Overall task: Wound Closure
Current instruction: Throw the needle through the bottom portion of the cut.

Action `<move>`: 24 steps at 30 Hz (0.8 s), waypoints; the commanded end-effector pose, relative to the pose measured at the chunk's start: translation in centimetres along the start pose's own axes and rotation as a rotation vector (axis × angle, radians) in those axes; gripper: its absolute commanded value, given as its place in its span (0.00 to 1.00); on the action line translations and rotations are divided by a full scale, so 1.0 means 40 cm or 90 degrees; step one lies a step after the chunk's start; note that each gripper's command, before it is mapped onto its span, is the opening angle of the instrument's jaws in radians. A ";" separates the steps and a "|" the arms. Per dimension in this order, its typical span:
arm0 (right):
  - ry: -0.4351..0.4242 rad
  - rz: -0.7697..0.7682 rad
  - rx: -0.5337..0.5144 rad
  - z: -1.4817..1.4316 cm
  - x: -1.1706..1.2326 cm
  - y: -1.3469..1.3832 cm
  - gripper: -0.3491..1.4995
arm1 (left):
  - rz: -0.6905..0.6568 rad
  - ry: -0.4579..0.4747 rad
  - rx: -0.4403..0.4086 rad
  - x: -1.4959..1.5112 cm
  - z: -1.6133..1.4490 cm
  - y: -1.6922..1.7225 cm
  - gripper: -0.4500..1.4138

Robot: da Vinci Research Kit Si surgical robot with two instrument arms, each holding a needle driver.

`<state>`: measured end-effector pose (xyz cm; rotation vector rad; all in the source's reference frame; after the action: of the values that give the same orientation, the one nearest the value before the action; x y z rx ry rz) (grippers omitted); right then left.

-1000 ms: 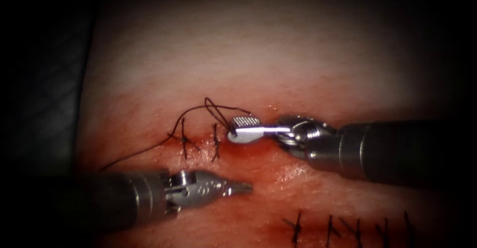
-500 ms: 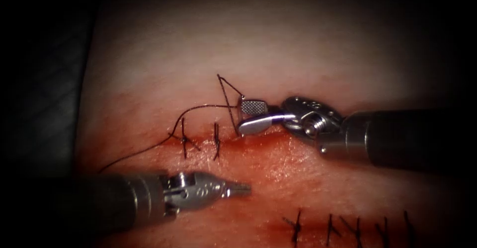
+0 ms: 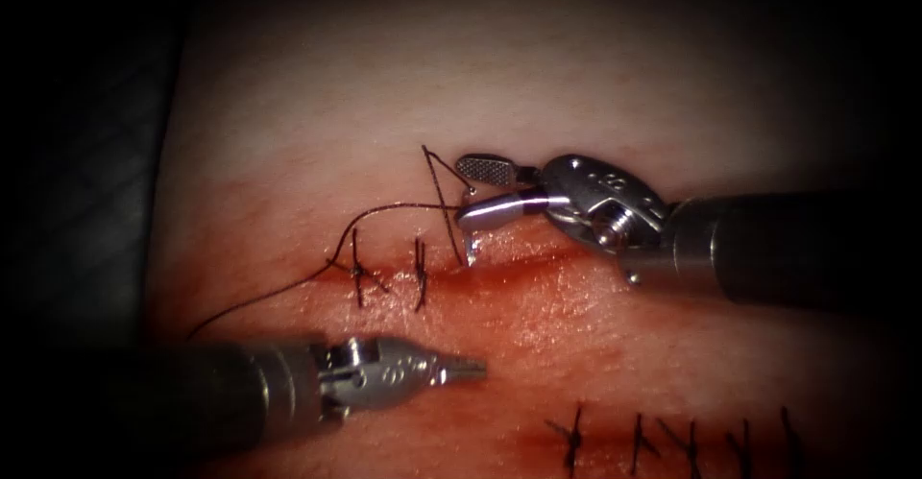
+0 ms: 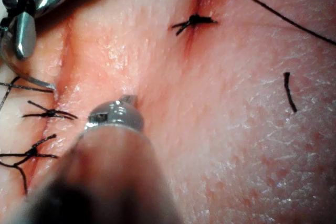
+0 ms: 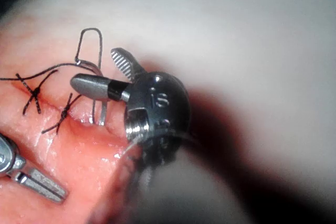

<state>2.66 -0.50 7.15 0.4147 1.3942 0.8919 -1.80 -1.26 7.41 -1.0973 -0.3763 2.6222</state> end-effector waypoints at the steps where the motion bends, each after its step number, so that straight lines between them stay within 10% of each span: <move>1: -0.003 -0.005 0.001 0.0026 -0.0015 0.0006 0.83 | 0.001 -0.001 -0.002 -0.0001 0.0020 -0.0001 0.06; 9: -0.011 -0.005 0.023 0.0058 -0.0018 -0.0030 0.63 | 0.001 -0.001 -0.002 -0.0001 0.0019 -0.0001 0.06; 10: -0.020 -0.005 0.024 0.0058 -0.0018 -0.0027 0.00 | 0.001 -0.001 -0.003 -0.0002 0.0018 0.0000 0.06; 24: -0.194 0.364 -0.046 0.0057 -0.0053 -0.0036 0.00 | 0.002 0.000 -0.006 -0.0007 0.0008 -0.0002 0.05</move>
<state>2.85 -0.74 7.19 0.8949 0.9489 1.2907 -1.74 -1.26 7.40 -1.1012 -0.3872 2.6270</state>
